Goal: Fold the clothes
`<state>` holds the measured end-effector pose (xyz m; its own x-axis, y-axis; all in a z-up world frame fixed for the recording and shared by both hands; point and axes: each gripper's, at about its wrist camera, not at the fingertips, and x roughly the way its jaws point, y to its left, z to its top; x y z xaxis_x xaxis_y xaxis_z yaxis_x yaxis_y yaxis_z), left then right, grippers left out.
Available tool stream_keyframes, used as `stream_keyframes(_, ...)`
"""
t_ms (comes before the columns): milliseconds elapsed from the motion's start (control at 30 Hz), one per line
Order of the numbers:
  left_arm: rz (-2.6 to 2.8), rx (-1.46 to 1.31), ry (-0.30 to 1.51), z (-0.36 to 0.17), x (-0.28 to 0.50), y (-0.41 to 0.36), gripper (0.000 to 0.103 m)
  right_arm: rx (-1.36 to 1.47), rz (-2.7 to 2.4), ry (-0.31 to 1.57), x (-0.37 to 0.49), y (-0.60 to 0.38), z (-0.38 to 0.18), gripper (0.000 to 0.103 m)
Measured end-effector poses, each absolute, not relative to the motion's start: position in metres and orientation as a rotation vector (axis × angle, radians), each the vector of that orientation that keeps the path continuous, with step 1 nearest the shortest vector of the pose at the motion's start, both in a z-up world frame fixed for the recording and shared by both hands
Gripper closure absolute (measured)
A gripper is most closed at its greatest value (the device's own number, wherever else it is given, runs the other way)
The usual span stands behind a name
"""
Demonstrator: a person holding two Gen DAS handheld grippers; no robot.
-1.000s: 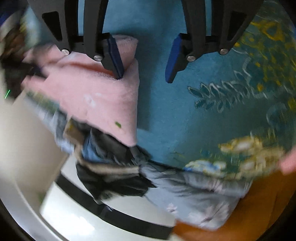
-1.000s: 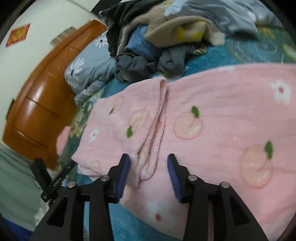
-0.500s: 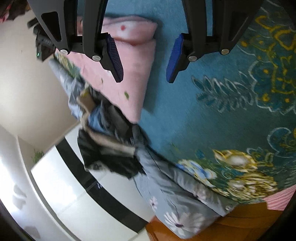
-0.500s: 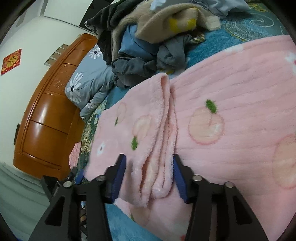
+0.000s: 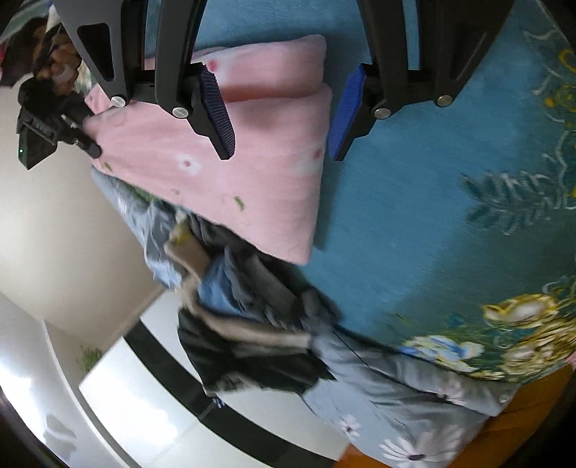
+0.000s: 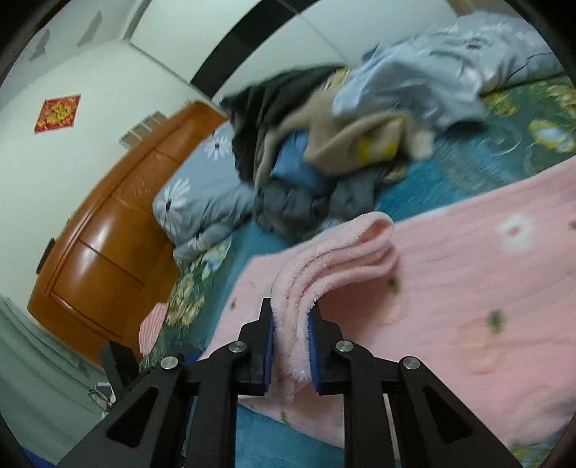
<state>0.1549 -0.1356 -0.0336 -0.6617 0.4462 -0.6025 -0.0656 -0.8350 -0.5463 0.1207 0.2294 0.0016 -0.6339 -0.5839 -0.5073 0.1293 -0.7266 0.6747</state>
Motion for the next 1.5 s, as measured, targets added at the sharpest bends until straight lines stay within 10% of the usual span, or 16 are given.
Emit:
stream_keyframes(567,2.82,-1.226,-0.423,-0.019,0.159,-0.115,0.042,1.19,-2.596,-0.968,0.174,0.307,-0.044,0.078)
stream_keyframes(700,2.774,-1.141,-0.294,0.002,0.155,-0.07,0.042,1.053,-2.74,-1.11,0.225,0.362,-0.031,0.051)
stream_keyframes(967,2.569,-1.056,0.042,0.006,0.144,0.072,0.042,0.931,-2.857,-1.511,0.286,0.448,-0.047,0.037)
stream_keyframes(1500,2.498,-1.168,0.147,-0.023,0.133,0.134,0.041,0.83,-2.704,-1.797,0.252,0.489,-0.072,0.034)
